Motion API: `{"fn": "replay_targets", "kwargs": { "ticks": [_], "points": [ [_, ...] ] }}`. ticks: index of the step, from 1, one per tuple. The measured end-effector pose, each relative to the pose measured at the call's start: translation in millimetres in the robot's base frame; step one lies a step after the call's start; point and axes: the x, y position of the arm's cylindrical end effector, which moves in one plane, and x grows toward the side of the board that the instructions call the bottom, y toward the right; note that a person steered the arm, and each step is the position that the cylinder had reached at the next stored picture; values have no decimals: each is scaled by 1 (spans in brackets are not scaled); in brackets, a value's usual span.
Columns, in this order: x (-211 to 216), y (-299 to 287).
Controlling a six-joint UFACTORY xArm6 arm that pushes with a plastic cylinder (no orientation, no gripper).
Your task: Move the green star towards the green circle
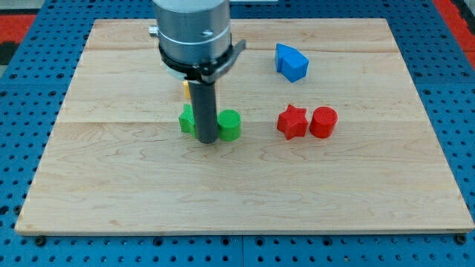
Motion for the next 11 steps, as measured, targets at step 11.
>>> {"fn": "replay_targets", "kwargs": {
  "ticks": [11],
  "points": [
    [-53,-67]
  ]
}}
